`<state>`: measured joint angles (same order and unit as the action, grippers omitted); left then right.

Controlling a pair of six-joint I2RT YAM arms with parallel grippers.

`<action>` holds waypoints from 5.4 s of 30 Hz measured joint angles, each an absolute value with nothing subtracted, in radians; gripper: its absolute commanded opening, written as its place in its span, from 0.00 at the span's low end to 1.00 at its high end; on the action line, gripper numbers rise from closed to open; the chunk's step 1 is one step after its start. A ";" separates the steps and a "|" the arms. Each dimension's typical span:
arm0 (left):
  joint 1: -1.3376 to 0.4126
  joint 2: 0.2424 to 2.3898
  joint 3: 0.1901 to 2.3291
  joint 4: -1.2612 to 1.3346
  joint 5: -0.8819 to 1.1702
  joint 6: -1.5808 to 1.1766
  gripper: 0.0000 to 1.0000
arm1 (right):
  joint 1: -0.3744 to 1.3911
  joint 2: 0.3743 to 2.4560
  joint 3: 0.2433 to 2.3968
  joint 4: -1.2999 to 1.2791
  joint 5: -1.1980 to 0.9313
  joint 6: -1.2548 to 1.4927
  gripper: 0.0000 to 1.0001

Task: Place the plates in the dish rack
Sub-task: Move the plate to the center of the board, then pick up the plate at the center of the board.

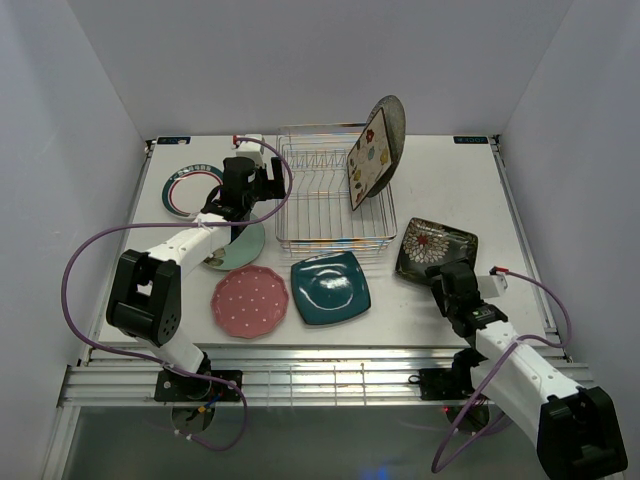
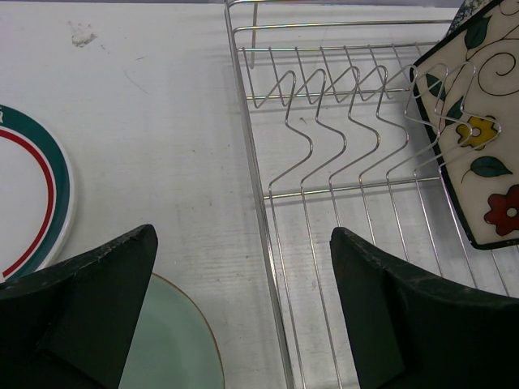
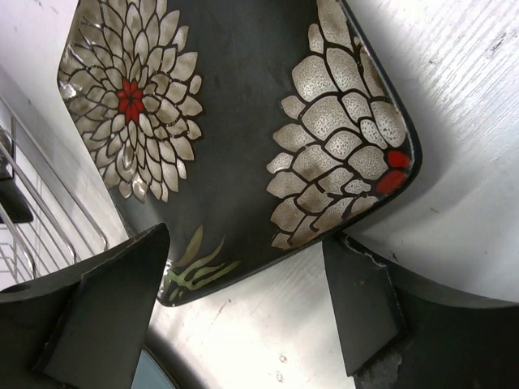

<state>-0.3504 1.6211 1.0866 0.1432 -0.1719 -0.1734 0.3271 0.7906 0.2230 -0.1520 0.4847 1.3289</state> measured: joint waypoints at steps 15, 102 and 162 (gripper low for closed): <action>-0.350 1.621 1.087 0.143 -0.172 -0.173 0.98 | 0.327 0.849 0.192 -0.075 0.509 1.466 0.57; -0.350 1.621 1.087 0.143 -0.166 -0.165 0.98 | 0.072 0.965 0.237 0.036 0.340 1.209 0.53; -0.350 1.621 1.087 0.143 -0.166 -0.165 0.98 | 0.107 0.861 0.163 0.095 0.394 1.384 0.08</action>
